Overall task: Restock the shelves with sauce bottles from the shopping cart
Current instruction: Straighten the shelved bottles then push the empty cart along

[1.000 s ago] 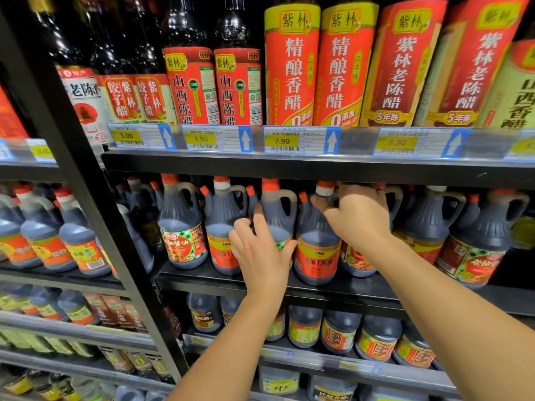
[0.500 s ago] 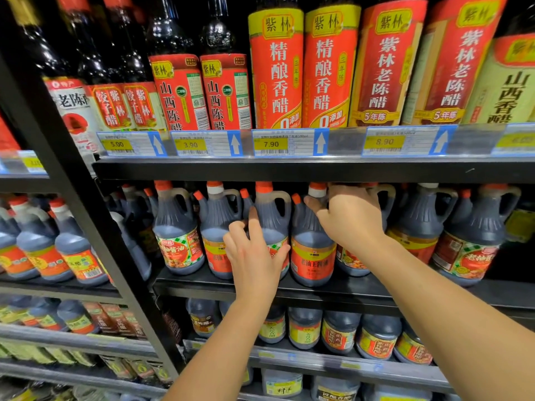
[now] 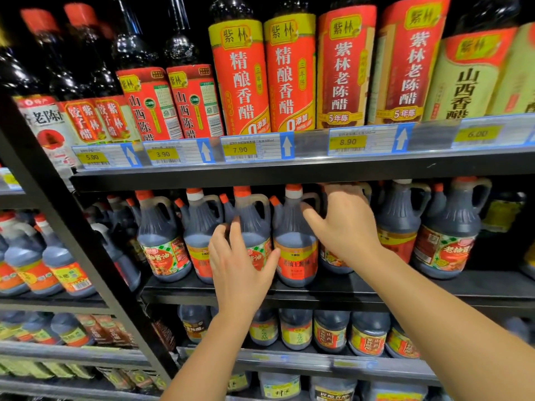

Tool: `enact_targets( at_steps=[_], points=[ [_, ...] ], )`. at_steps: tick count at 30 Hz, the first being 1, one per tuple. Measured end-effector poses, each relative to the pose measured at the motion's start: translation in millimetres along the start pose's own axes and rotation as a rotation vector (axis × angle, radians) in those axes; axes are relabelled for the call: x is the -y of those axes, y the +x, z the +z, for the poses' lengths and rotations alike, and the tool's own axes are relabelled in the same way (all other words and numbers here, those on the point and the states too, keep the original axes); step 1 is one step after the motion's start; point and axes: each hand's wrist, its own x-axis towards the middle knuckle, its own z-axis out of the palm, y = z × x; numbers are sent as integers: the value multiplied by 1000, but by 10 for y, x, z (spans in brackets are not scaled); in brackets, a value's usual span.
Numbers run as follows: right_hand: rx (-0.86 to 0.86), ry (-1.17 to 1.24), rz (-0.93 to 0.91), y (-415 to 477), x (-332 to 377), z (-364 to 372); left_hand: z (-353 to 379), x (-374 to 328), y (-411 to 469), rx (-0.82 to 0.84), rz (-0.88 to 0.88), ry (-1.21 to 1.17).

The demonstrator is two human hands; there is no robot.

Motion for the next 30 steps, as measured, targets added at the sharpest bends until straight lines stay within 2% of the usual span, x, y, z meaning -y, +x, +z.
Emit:
enact_targets(
  at_steps=[4,8,12,15,21,24,30],
  points=[
    [-115,-15,20,-104,-253,-159,35,-196,-112,-75,69,-36],
    [-205,-136,64,-149,-558,-353,147,-508,-213,-108,153,-80],
    [-179,-250,144,-135,-835,-504,312,-865,-303,-89,232,-107],
    [-94,-314,215,-109,-1021,-553,460,-1139,-333,-37,246,-105],
    [64,-321,227,-59,-1242,-539,692,-1536,-254,77,164,-14],
    [28,-300,183,-47,-1268,-527,791,-1615,-208,126,85,3],
    [-39,-337,87,40,-1286,-490,902,-1780,-152,71,-29,81]
  ],
)
